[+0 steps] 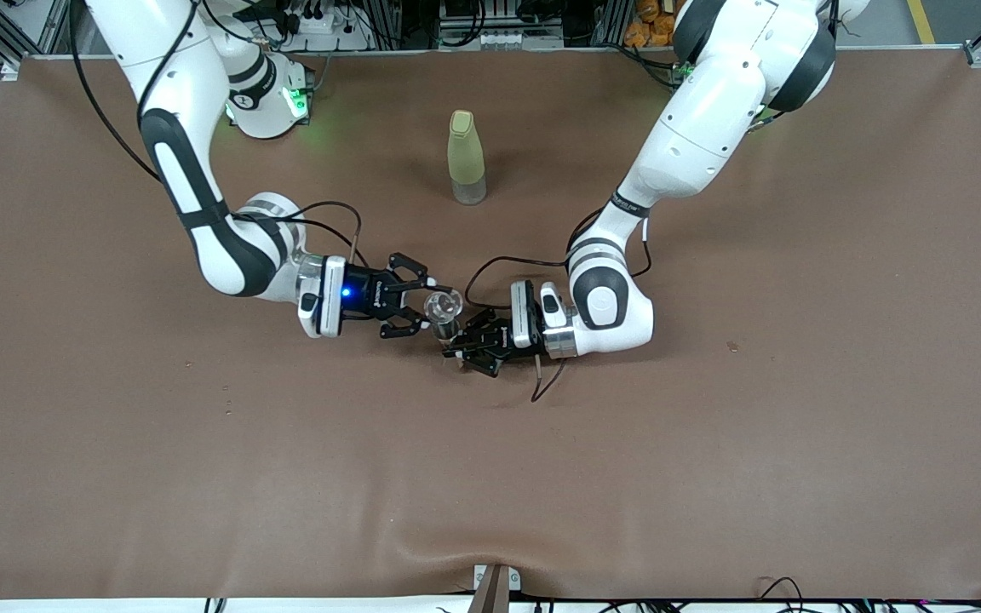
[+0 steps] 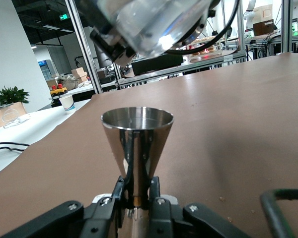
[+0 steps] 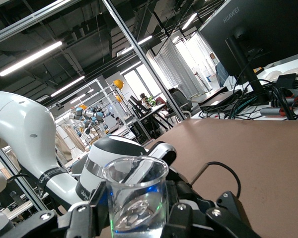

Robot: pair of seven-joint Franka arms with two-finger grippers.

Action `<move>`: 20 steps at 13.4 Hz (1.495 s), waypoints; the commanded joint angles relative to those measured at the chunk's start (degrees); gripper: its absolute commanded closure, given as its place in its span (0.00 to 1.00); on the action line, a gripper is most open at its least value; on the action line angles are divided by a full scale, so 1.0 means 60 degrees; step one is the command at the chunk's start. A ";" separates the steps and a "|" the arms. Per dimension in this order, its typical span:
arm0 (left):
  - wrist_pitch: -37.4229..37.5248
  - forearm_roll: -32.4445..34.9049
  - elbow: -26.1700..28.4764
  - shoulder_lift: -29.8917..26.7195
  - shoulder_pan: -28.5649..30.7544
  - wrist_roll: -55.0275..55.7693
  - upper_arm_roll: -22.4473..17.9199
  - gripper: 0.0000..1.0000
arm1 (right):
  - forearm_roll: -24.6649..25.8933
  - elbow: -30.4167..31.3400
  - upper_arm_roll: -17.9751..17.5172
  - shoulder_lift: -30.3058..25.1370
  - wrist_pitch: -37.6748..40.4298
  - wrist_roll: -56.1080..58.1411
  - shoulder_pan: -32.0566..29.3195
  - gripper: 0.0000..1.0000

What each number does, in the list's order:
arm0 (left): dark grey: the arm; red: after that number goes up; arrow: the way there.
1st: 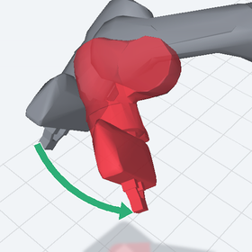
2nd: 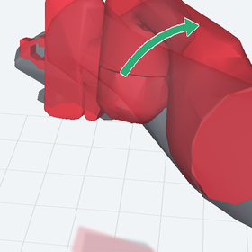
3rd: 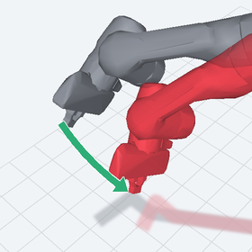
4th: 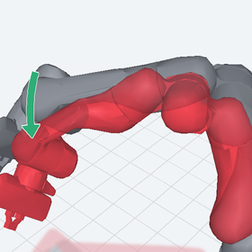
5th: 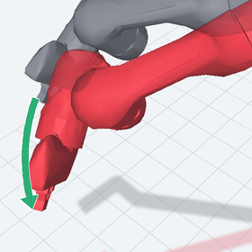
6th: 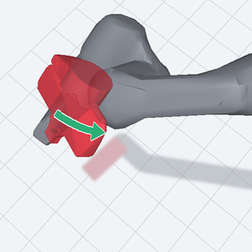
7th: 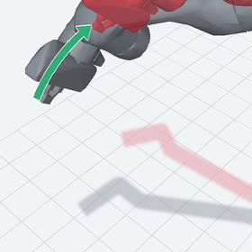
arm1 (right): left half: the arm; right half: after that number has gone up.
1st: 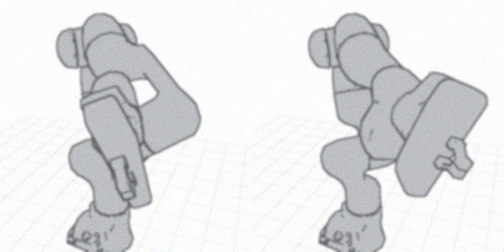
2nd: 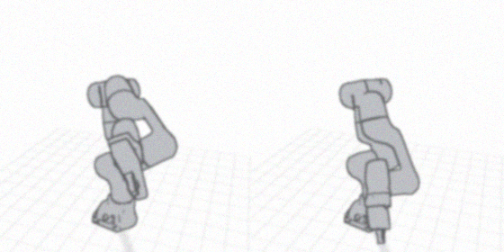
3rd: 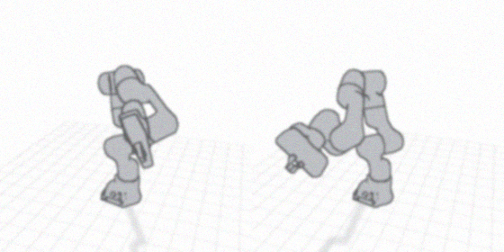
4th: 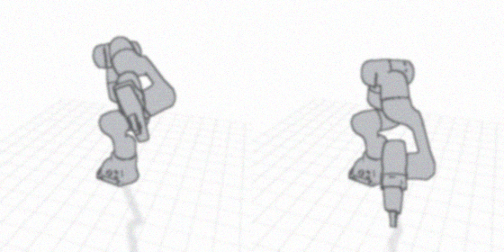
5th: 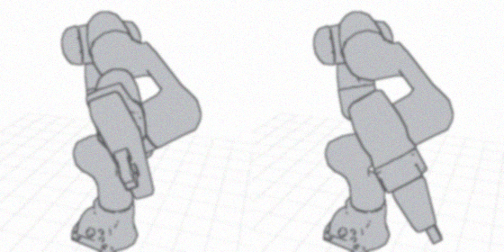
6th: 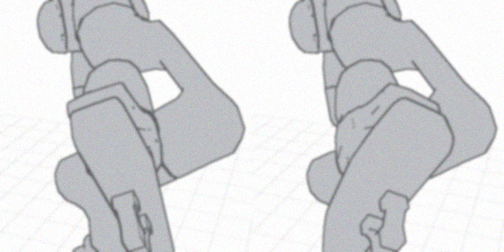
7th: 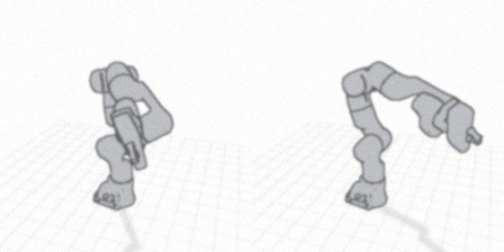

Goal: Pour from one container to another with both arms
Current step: 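Tilt the beaker with the right gripper over the jigger's mouth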

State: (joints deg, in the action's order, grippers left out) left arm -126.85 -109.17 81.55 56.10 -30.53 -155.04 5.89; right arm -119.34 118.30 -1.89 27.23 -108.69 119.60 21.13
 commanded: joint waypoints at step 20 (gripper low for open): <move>-0.0099 -0.0511 -0.0159 0.0098 -0.0083 -0.0381 -0.0016 1.00 | -0.0923 0.0147 0.0022 0.0294 0.0416 -0.1842 0.0082 1.00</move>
State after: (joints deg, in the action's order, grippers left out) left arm -126.85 -109.95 81.54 56.10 -30.53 -155.04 5.83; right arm -121.91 118.76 -1.53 28.54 -108.38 109.96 21.72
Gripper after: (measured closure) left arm 0.789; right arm 0.507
